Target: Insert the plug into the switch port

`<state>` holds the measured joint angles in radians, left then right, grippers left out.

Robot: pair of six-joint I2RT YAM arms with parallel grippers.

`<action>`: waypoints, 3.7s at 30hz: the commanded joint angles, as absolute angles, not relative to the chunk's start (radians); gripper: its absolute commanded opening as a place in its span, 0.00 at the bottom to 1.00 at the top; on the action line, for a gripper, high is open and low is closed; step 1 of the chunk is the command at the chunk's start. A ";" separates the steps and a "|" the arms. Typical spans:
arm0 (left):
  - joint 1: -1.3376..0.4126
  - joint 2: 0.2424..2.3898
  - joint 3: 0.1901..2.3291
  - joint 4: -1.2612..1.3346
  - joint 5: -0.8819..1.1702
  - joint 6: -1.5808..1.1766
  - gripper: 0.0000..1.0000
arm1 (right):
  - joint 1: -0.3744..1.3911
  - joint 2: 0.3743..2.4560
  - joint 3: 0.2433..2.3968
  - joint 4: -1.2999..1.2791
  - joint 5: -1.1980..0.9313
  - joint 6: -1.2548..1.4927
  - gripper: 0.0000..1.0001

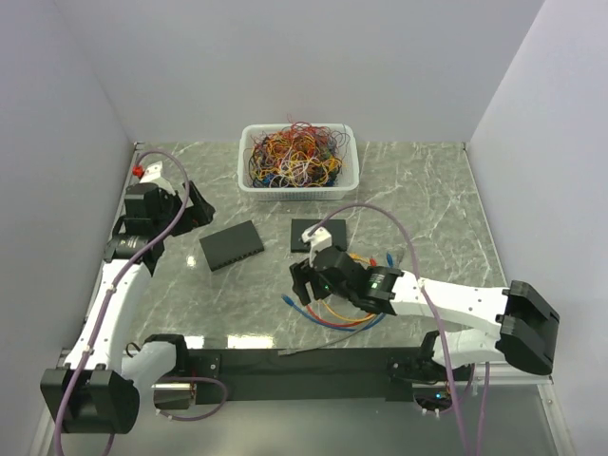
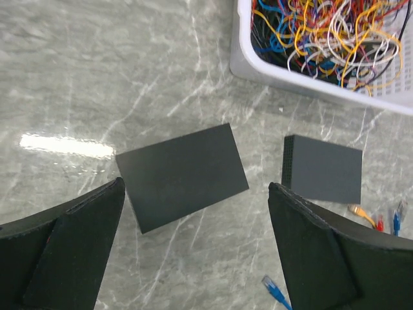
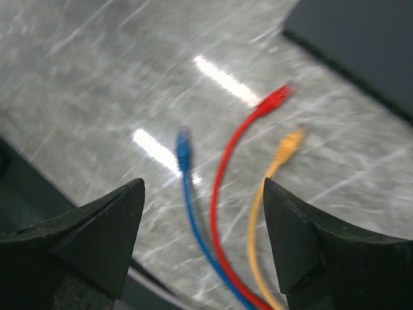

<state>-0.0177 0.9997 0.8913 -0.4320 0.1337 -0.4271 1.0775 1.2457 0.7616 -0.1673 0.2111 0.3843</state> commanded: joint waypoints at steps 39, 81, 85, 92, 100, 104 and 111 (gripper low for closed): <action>-0.020 0.945 0.896 -0.426 0.081 -0.413 0.99 | 1.144 1.666 0.888 -0.057 0.091 0.420 0.38; -0.020 0.902 0.785 0.285 0.982 -0.736 0.89 | 0.795 1.315 0.828 0.560 -0.940 0.569 0.00; -0.031 0.899 0.790 0.238 0.974 -0.703 0.81 | 0.767 1.318 0.824 0.577 -0.928 0.584 0.00; -0.041 0.900 0.840 0.010 0.748 -0.565 0.84 | 0.758 1.358 0.899 0.364 -0.764 0.457 0.00; -0.041 0.939 0.867 -0.144 0.488 -0.503 0.90 | 0.778 1.356 0.916 0.126 -0.433 0.339 0.00; -0.041 0.966 0.877 -0.175 0.442 -0.497 0.90 | 0.814 1.362 0.922 0.072 -0.322 0.311 0.00; -0.035 1.049 0.899 -0.236 0.342 -0.492 0.90 | 0.844 1.391 0.934 0.008 -0.164 0.304 0.00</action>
